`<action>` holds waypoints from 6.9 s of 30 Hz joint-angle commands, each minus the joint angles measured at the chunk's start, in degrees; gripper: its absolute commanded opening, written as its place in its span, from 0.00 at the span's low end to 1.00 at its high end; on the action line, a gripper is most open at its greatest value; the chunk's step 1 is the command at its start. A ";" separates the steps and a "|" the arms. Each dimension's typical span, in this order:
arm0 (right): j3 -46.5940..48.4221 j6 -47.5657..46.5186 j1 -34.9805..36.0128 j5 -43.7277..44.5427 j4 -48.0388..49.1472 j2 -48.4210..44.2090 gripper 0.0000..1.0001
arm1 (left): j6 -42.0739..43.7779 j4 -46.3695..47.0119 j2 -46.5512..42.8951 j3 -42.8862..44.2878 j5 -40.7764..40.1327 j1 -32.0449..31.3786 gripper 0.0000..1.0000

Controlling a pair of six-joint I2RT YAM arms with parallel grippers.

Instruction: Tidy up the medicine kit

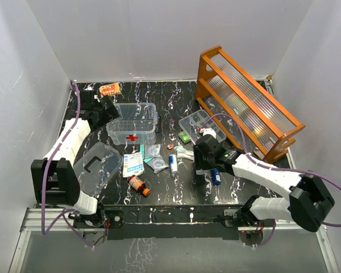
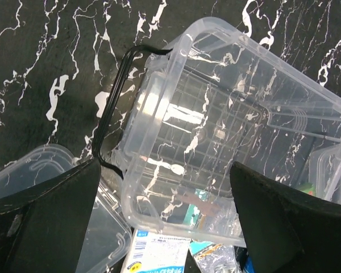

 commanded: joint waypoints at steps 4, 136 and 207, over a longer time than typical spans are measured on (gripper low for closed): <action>6.14 1.66 0.09 -2.53 5.78 -10.08 0.33 | 3.31 1.28 3.32 2.88 4.04 1.85 0.88; 22.02 -22.86 23.44 -26.20 18.23 28.01 0.61 | 10.13 -5.05 -28.20 -0.89 13.45 2.96 0.68; 32.13 -34.32 -0.77 -56.26 8.07 6.30 0.00 | -8.63 11.21 -20.50 -14.75 70.99 -7.10 0.51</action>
